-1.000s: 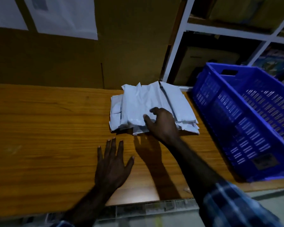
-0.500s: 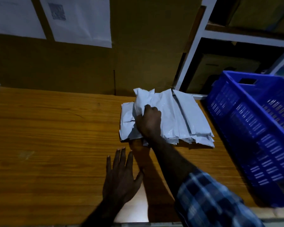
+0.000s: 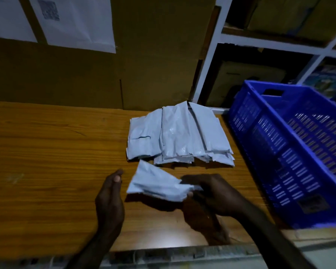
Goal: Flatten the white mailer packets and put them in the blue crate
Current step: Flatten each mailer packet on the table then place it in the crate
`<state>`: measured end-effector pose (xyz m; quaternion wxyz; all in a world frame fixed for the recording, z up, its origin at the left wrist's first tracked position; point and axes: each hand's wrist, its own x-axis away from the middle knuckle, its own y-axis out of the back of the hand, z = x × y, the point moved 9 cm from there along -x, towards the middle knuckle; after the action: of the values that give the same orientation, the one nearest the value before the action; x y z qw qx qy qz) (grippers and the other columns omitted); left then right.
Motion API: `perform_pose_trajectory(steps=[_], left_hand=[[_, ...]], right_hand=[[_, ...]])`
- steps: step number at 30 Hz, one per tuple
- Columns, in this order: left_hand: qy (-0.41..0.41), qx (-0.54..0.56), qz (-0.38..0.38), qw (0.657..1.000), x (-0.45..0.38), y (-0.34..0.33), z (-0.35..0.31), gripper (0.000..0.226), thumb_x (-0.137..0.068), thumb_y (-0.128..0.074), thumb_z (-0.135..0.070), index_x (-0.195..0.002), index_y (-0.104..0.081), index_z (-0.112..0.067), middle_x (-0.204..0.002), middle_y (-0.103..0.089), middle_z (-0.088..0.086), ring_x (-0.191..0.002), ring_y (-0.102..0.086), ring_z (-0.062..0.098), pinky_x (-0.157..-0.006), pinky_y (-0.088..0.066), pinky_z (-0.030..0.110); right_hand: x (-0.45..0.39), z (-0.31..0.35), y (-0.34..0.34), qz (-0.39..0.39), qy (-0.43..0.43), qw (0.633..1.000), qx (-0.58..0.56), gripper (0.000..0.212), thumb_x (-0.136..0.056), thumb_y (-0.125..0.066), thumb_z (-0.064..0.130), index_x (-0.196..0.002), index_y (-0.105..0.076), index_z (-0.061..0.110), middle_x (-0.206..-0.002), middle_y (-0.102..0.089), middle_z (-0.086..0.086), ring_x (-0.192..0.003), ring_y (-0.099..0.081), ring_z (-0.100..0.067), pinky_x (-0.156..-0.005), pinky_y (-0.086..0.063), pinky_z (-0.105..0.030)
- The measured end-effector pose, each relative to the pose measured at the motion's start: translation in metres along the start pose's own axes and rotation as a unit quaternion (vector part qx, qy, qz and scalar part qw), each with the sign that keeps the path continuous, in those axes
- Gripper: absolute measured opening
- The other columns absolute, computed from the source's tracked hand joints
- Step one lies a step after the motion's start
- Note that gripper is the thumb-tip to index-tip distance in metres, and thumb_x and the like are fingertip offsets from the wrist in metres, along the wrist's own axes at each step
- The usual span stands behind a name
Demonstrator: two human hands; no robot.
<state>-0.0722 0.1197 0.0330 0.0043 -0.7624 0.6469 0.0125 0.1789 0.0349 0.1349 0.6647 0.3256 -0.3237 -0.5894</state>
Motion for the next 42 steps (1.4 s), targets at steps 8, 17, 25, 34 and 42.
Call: perform_pose_trajectory(steps=[8, 17, 25, 34, 42], left_hand=[[-0.229, -0.293, 0.208, 0.905, 0.06, -0.063, -0.02, 0.055, -0.094, -0.038, -0.052, -0.139, -0.052, -0.024, -0.152, -0.038, -0.008, -0.144, -0.024, 0.007, -0.116, -0.026, 0.033], [-0.292, -0.401, 0.279, 0.822, 0.067, -0.09, 0.004, 0.059, -0.104, -0.014, -0.046, -0.148, -0.034, -0.012, -0.156, -0.03, 0.005, -0.148, -0.014, 0.012, -0.119, -0.011, 0.039], [-0.306, -0.497, 0.299, 0.755, 0.07, -0.086, 0.016, 0.064, -0.1, -0.024, -0.043, -0.155, -0.018, -0.011, -0.162, -0.014, 0.008, -0.15, -0.006, 0.019, -0.117, -0.008, 0.041], [-0.299, -0.541, 0.312, 0.721, 0.072, -0.089, 0.019, 0.07, -0.101, -0.005, -0.05, -0.154, -0.019, -0.007, -0.162, -0.014, 0.011, -0.15, -0.009, 0.023, -0.118, -0.01, 0.043], [-0.326, -0.548, 0.286, 0.715, 0.072, -0.106, -0.006, 0.059, -0.099, -0.026, -0.036, -0.139, -0.048, 0.001, -0.144, -0.048, 0.018, -0.135, -0.045, 0.03, -0.11, -0.02, 0.042]], right_hand=[[-0.002, -0.029, -0.038, 0.059, 0.003, 0.982, 0.18, 0.056, -0.085, -0.062, 0.022, -0.139, -0.053, 0.032, -0.155, -0.039, 0.002, -0.147, -0.025, -0.016, -0.122, -0.01, -0.046], [0.002, 0.002, -0.1, -0.134, 0.033, 0.962, 0.234, 0.043, -0.101, -0.037, 0.024, -0.129, -0.06, 0.001, -0.137, -0.057, -0.019, -0.135, -0.047, -0.031, -0.116, -0.027, -0.053], [0.008, -0.014, -0.122, -0.114, -0.012, 0.965, 0.238, 0.056, -0.102, -0.03, 0.029, -0.152, -0.032, 0.002, -0.16, -0.024, -0.018, -0.151, -0.017, -0.031, -0.117, -0.023, -0.054], [0.011, -0.014, -0.125, -0.162, 0.017, 0.962, 0.219, 0.053, -0.101, -0.037, 0.024, -0.147, -0.039, -0.002, -0.154, -0.035, -0.021, -0.145, -0.031, -0.037, -0.117, -0.026, -0.051], [0.005, -0.007, -0.087, -0.161, 0.028, 0.957, 0.239, 0.056, -0.098, -0.034, 0.028, -0.138, -0.049, -0.007, -0.146, -0.045, -0.025, -0.136, -0.045, -0.037, -0.113, -0.031, -0.052]])
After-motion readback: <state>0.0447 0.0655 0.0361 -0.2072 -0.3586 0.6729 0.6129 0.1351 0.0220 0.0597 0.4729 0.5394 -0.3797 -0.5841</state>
